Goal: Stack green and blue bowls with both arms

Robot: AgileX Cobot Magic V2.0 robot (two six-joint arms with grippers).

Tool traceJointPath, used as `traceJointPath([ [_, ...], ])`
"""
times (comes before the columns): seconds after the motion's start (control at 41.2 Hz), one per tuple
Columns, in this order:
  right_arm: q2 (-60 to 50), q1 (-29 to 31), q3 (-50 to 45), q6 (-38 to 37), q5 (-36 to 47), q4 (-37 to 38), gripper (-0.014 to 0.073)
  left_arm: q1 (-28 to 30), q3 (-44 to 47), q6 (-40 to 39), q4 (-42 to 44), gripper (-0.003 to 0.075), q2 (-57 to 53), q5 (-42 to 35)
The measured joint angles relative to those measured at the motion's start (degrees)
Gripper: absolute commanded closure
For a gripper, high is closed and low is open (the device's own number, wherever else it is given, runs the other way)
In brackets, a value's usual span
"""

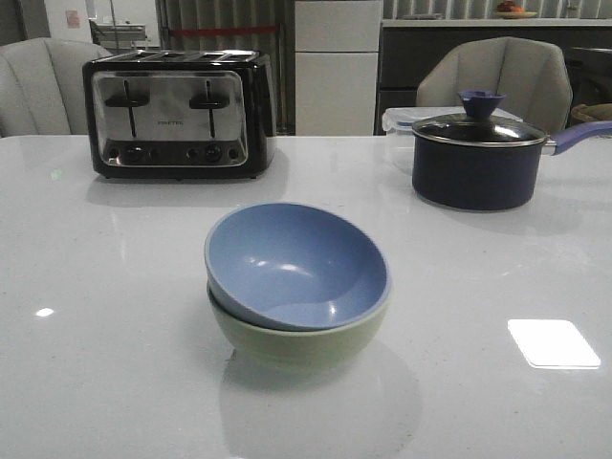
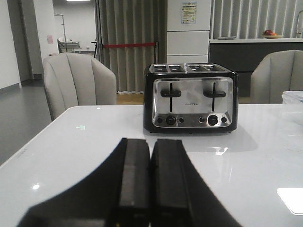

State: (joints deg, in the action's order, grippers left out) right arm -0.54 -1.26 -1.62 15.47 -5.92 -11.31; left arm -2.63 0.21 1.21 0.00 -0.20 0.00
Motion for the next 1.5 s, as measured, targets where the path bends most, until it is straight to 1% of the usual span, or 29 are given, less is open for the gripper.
traceJointPath([
  [0.17,0.0,0.0,0.0,-1.0,1.2,0.6,0.0537,0.0,0.0,0.0,0.0,0.0627,0.0,-0.3],
  [0.218,0.0,0.0,0.0,-3.7,2.0,3.0,0.0537,0.0,0.0,0.0,0.0,0.0627,0.0,0.0],
  [0.291,0.0,0.0,0.0,-10.6,3.4,8.4,0.0537,0.0,0.0,0.0,0.0,0.0627,0.0,-0.3],
  [0.34,0.0,0.0,0.0,-14.6,4.0,10.6,0.0537,0.0,0.0,0.0,0.0,0.0627,0.0,0.0],
  [0.388,0.0,0.0,0.0,-17.1,4.2,11.7,0.0537,0.0,0.0,0.0,0.0,0.0627,0.0,0.0],
  [0.461,0.0,0.0,0.0,-18.8,4.2,12.3,0.0537,0.0,0.0,0.0,0.0,0.0627,0.0,0.0],
  [1.504,0.0,0.4,0.0,-18.8,4.6,13.1,0.0537,0.0,0.0,0.0,0.0,0.0627,0.0,-0.3],
])
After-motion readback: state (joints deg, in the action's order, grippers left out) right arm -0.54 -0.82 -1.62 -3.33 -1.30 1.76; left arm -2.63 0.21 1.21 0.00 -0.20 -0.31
